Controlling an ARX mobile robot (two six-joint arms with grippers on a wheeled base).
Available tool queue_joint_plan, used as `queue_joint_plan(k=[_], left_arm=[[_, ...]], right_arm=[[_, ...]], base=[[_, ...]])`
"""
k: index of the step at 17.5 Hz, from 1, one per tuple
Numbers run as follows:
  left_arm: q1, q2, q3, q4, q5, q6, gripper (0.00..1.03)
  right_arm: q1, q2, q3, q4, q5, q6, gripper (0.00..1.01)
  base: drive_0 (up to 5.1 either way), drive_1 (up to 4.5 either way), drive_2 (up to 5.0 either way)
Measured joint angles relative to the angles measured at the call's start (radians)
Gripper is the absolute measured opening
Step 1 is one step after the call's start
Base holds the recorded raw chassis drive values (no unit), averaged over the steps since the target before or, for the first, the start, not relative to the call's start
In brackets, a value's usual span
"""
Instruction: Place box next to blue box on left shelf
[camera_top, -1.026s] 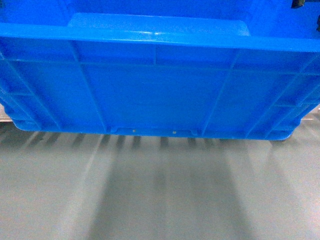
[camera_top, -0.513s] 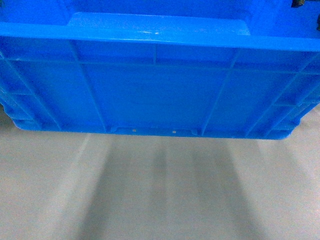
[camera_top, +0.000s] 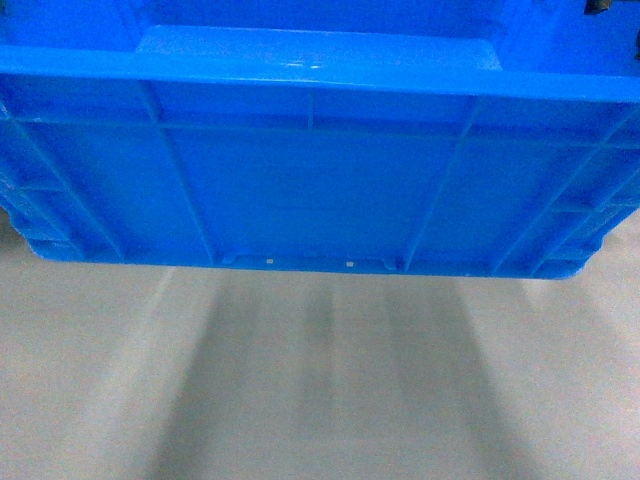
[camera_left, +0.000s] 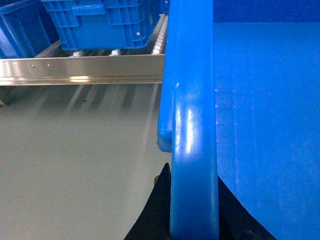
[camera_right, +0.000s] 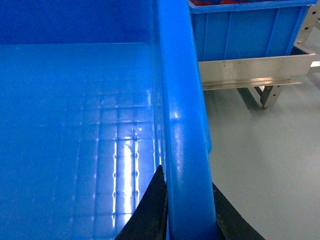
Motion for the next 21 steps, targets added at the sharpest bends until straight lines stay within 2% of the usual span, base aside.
queue_joint_plan(k=[5, 21], left_arm=[[0.000, 0.000, 0.000, -0.002, 0.000, 0.000, 0.09], [0.000, 0.000, 0.000, 0.002, 0.000, -0.002, 0.09]], right_arm=[[0.000, 0.000, 0.000, -0.003, 0.000, 0.000, 0.10], [0.000, 0.000, 0.000, 0.003, 0.001, -0.004, 0.10]], base=[[0.0, 0.95, -0.9], [0.0, 4.31, -4.3]])
